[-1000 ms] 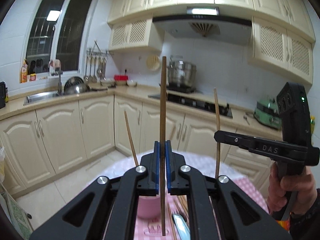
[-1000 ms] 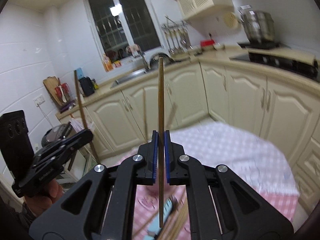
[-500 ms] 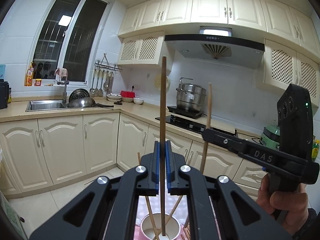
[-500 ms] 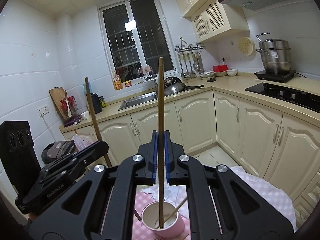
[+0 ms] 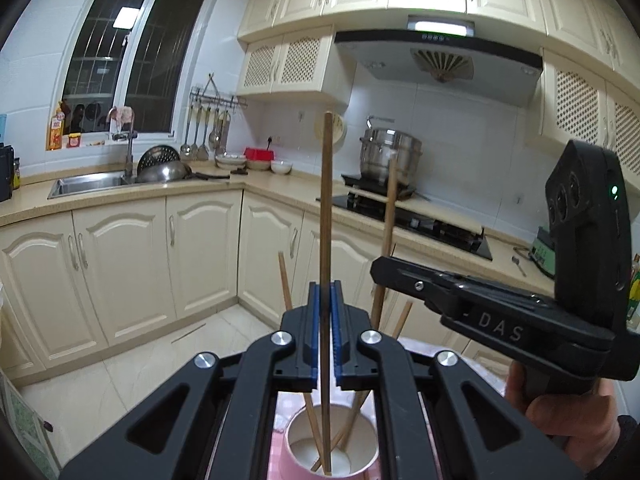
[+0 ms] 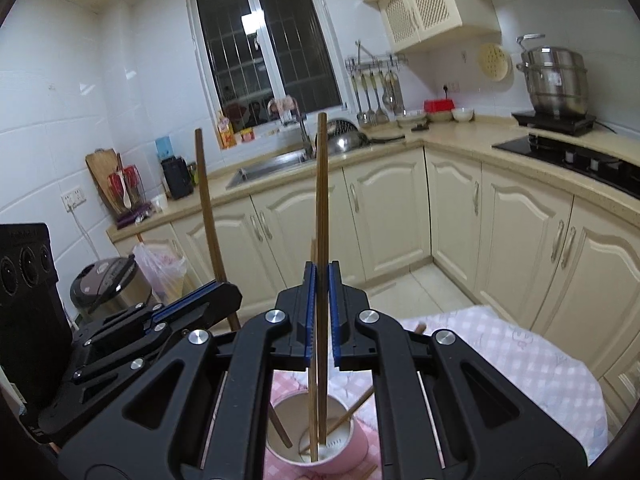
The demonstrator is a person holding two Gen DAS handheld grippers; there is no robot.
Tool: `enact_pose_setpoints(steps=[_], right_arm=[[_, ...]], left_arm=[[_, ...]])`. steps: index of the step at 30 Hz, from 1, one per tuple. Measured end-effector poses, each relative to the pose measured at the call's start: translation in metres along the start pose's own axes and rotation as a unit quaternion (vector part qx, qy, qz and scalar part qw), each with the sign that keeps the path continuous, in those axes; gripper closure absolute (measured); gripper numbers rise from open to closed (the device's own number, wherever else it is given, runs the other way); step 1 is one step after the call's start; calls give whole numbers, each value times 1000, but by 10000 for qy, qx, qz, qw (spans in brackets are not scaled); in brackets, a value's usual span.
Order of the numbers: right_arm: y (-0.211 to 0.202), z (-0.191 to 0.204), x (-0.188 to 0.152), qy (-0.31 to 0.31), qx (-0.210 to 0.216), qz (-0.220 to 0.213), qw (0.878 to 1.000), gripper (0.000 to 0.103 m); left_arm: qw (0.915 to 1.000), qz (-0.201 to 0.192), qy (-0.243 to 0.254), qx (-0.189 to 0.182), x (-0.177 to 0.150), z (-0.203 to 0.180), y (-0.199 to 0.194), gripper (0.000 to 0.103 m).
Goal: Organize utensils
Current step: 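Lift the chopstick with the right gripper and drop it into the pink cup, then lower the right gripper to the chopsticks and grasp another one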
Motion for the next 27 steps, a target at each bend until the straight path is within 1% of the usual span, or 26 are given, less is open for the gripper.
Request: enact_pose_setpoints(steps=[1, 2, 3, 4, 5, 6, 7, 8, 9, 10, 11, 13, 19, 27], right_arm=[[-2, -2, -2, 23, -26, 30, 10000, 88], [-4, -3, -3, 51, -65, 25, 10000, 65], [-7, -7, -3, 94, -117, -13, 9999, 46], [-14, -11, -3, 151, -189, -125, 9996, 27], [-19, -15, -2, 175, -230, -170, 9994, 27], [-22, -18, -2, 201, -264, -186, 9993, 27], [-28, -24, -1, 277, -312, -221, 9989, 27], [-32, -28, -1, 327, -345, -244, 9986, 23], [-38, -34, -1, 405, -417, -284, 9979, 20], [-43, -39, -1, 457, -495, -300, 9973, 12], [-47, -45, -2, 518, -588, -306, 9965, 9], [-56, -56, -6, 662, -698, -282, 9950, 7], [-71, -79, -24, 977, -877, -77, 9913, 7], [-80, -85, -45, 1099, -915, 174, 9896, 7]], left_arm=[[10000, 31, -14, 10, -2, 1, 1, 93], [10000, 62, -39, 20, -4, 3, 1, 80], [10000, 52, -52, 38, -5, 4, 0, 72], [10000, 2, -60, 66, -5, 5, -2, 59], [10000, -40, -52, 72, -5, 5, -5, 54], [9999, -58, -40, 78, -5, 5, -6, 52], [9999, -78, -24, 98, -4, 4, -8, 44], [9999, -104, -13, 125, -4, 4, -11, 34], [9998, -154, -4, 148, -2, 3, -14, 30], [9997, -189, 4, 156, -1, 2, -18, 24], [9996, -220, 14, 172, 0, 2, -20, 17], [9993, -285, 51, 250, 0, 1, -28, 10], [9990, -195, 144, 377, -2, -2, -39, 8], [9981, -86, 305, 527, -10, -6, -47, 7]])
Point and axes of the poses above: each gripper's, at about its wrist camera, not at the fingertips, and y roughly the way its jaws point, z to its left, x to its top, the point moved 7 cm from there along y, roughly the way its jaws point, and after that the axes turned 12 degrees about -y, right-handed, at the moved point
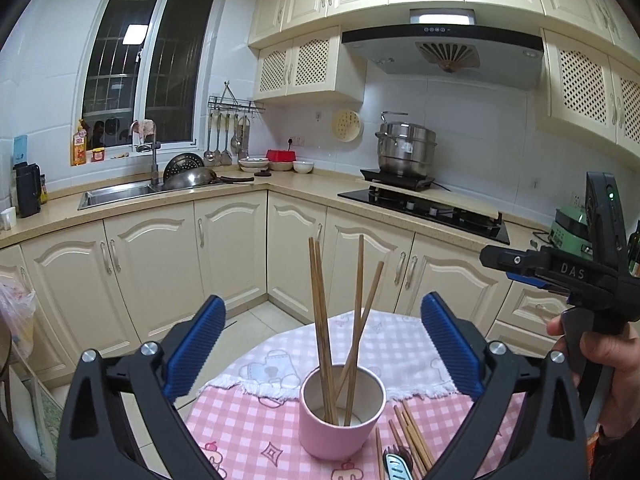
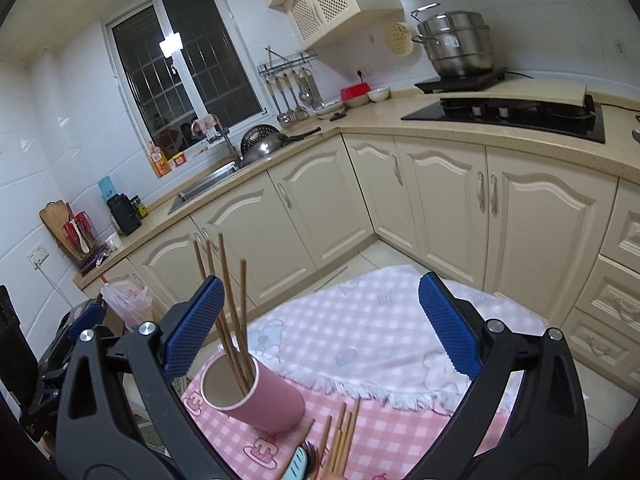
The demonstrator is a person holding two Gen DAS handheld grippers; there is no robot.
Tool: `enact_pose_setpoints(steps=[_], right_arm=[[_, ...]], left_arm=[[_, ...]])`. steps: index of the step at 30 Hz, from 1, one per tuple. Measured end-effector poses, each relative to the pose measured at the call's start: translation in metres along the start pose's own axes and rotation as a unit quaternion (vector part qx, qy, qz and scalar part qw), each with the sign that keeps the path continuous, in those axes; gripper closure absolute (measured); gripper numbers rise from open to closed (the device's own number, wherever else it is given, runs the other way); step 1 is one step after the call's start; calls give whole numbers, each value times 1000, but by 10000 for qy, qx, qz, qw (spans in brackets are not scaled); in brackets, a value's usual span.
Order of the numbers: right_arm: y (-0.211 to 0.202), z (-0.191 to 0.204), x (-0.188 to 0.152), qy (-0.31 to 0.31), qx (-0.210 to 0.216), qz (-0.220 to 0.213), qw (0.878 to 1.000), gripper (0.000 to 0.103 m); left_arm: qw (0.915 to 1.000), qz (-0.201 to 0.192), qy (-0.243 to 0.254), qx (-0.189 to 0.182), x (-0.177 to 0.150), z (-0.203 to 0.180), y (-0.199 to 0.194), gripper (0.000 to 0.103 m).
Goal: Organize utensils
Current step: 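Lower the right gripper to the chopsticks and grasp another one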
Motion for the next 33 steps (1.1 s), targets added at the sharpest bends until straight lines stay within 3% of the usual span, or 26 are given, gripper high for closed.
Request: enact_pose_setpoints(steps=[26, 33], right_arm=[[4, -11, -94, 72, -103, 1338, 9909, 7], [6, -12, -128, 0, -124, 1763, 9843, 7]], left_arm=[[9956, 838, 354, 222, -74, 3, 4, 6], [9897, 1316, 506, 244, -111, 2, 13, 6]])
Point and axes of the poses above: each gripper's, at about its wrist camera, not at the fingertips, and y roughly the way its jaws point, z to its left, x to its top, the point moved 7 cm from there along y, roughly the way its jaws point, and after that the axes turned 12 degrees about -y, right-handed, at the moved point
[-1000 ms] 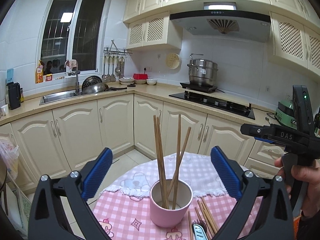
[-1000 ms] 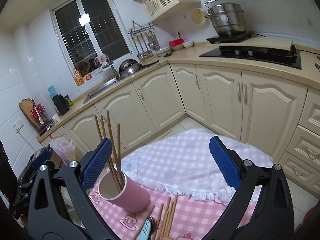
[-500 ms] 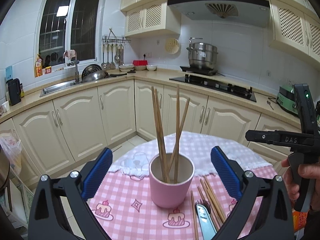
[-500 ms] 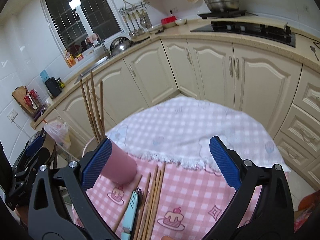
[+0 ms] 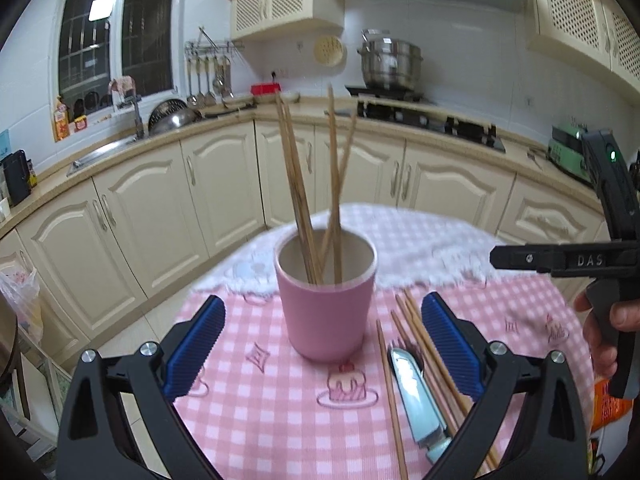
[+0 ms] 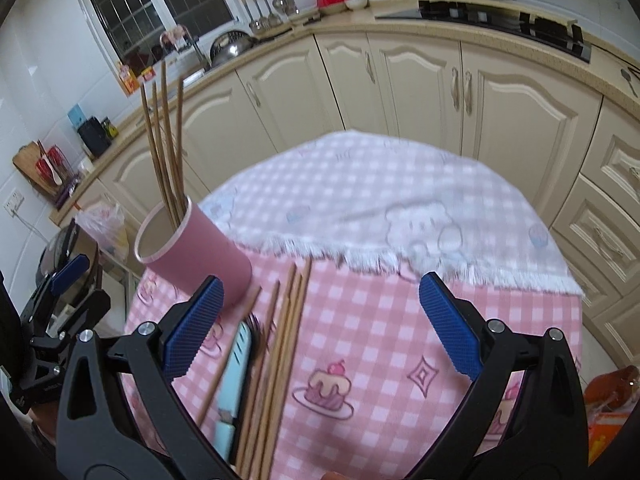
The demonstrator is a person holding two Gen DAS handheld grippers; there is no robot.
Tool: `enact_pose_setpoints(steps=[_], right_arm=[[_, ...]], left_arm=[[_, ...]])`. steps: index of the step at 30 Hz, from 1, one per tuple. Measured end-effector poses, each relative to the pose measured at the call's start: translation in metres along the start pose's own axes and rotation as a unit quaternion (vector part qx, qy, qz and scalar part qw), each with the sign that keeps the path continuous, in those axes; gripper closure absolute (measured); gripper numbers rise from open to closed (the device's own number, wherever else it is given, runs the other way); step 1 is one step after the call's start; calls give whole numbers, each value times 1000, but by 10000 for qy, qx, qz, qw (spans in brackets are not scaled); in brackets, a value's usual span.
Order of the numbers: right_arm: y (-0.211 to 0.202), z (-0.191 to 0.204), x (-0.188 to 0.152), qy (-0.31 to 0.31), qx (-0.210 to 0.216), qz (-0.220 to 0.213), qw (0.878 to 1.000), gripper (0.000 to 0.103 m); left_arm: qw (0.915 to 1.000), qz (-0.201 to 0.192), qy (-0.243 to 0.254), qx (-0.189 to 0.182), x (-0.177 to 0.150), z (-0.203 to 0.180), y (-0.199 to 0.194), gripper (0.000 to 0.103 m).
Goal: Organize utensils
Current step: 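Lower the right gripper to the chopsticks and grasp another one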
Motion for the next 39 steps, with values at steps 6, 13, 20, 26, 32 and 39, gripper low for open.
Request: enact_pose_setpoints(steps=[6, 13, 20, 26, 32, 39], right_arm=[[9, -5, -24, 68, -29, 301, 9995, 7], [19, -3, -40, 11, -81, 569, 9983, 7], [34, 2, -56, -246, -243, 921, 9952, 7], [52, 14, -71, -665, -363, 1218, 9897, 7], [66, 20, -75, -936, -586, 1353, 9846, 7], [72, 25, -72, -983, -702, 1523, 9809, 7]], left_arm=[[9983, 548, 191, 9, -35, -2, 22, 6], [9939, 1071, 268, 33, -66, -2, 44, 6], [9876, 1497, 440, 151, -89, -3, 64, 6], [9847, 1604, 591, 336, -99, -1, 73, 7], [9853, 1614, 491, 286, -97, 6, 73, 7], [9850, 1628, 515, 245, -98, 5, 75, 7]])
Point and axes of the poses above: each gripper's, at about its wrist camera, not at the fingertips, and y roughly the way its jaws point, z to its left, x to its top, the point moved 7 cm from there along y, roughly the way its jaws point, and after that the axes turned 12 degrees about -y, right-handed, at the moved point
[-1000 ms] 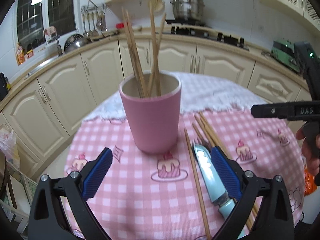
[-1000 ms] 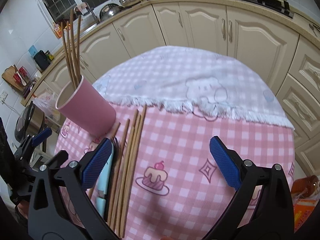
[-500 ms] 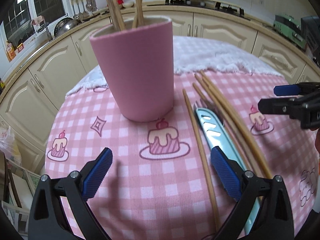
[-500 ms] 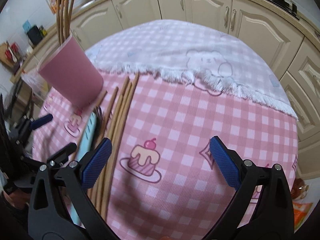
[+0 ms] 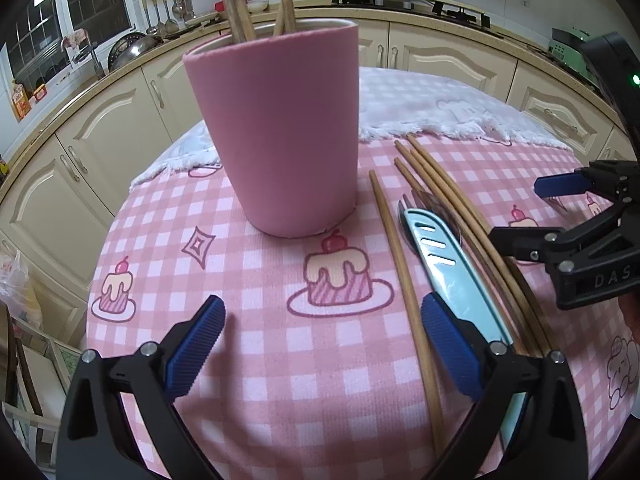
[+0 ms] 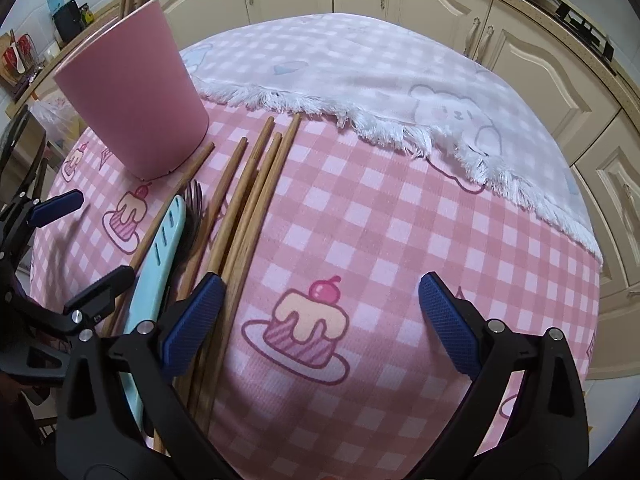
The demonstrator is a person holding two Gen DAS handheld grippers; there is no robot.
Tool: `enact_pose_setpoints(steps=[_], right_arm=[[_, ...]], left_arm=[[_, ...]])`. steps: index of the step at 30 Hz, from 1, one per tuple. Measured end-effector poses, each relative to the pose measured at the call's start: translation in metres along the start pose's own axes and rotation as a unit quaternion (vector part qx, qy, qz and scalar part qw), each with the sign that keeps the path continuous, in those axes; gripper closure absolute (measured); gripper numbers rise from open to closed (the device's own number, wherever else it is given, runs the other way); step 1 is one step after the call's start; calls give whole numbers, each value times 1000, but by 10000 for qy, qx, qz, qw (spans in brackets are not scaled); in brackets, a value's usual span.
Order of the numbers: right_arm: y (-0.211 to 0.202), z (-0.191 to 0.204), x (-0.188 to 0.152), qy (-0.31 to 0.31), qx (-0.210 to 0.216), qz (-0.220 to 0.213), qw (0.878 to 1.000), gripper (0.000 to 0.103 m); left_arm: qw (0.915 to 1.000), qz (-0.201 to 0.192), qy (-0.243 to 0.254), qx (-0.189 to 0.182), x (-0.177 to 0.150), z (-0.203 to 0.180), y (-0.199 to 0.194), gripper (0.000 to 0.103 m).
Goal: Organize utensils
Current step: 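Lower the right gripper to the chopsticks and grasp another one, then lift the chopstick with the right gripper and drop it into the pink cup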
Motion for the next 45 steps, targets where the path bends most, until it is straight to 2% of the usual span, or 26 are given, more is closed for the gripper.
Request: enact_pose_setpoints(steps=[6, 7, 10, 13, 15, 17, 18, 19, 20, 21, 22, 23, 25, 30, 38, 45], right_arm=[[2, -4, -3, 27, -41, 167, 9998, 7], [5, -3, -2, -73, -181, 243, 9995, 7], [8, -4, 6, -38, -206, 202, 9996, 8], [7, -5, 11, 12, -195, 171, 9997, 19], [7, -6, 17, 53, -183, 152, 9997, 29], [8, -6, 24, 59, -175, 145, 9997, 40], [9, -6, 27, 43, -172, 133, 9998, 43], [10, -4, 32, 4, -147, 97, 9998, 54], [10, -2, 34, -34, -125, 74, 9999, 70], [10, 0, 35, -74, -63, 51, 9999, 77], [10, 3, 37, -77, 122, 24, 9999, 91], [9, 4, 36, -27, 289, -10, 9996, 94], [5, 3, 34, 111, 579, -158, 9981, 96], [-24, -11, 25, 440, 846, -705, 9929, 97], [-80, -17, 34, 600, 1180, -1697, 9766, 97], [-115, -15, 49, 550, 1197, -2299, 9643, 97]], left_arm=[[10000, -8, 69, 63, 2, -3, 0, 7], [10000, 8, 64, 49, 2, -3, 1, 7], [9998, 57, 132, 106, 3, -4, 4, 7], [9996, 179, 167, 149, 5, -6, 8, 7], [9993, 327, 150, 47, 8, -10, 11, 16], [9987, 475, 119, -122, 12, -15, 13, 31], [9983, 545, 146, -171, 15, -19, 14, 35], [9977, 600, 235, -216, 17, -24, 15, 44], [9973, 633, 285, -256, 17, -27, 15, 55], [9965, 683, 327, -347, 19, -32, 15, 64], [9961, 714, 331, -390, 20, -36, 15, 85], [9954, 769, 329, -458, 20, -39, 15, 98], [9945, 828, 251, -584, 19, -42, 13, 98], [9961, 629, 166, -602, 9, -36, -5, 98], [9958, -401, -130, -815, 20, -23, -65, 98], [9823, -1483, -393, -1076, 51, -19, -115, 98]])
Point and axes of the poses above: each gripper's, at about its wrist camera, not at the fingertips, and y roughly the way its jaws point, z to its left, x to its top, the point moved 7 cm from there along y, roughly the way its jaws point, and after that the axes turned 12 degrees about -y, right-handed, at the moved point
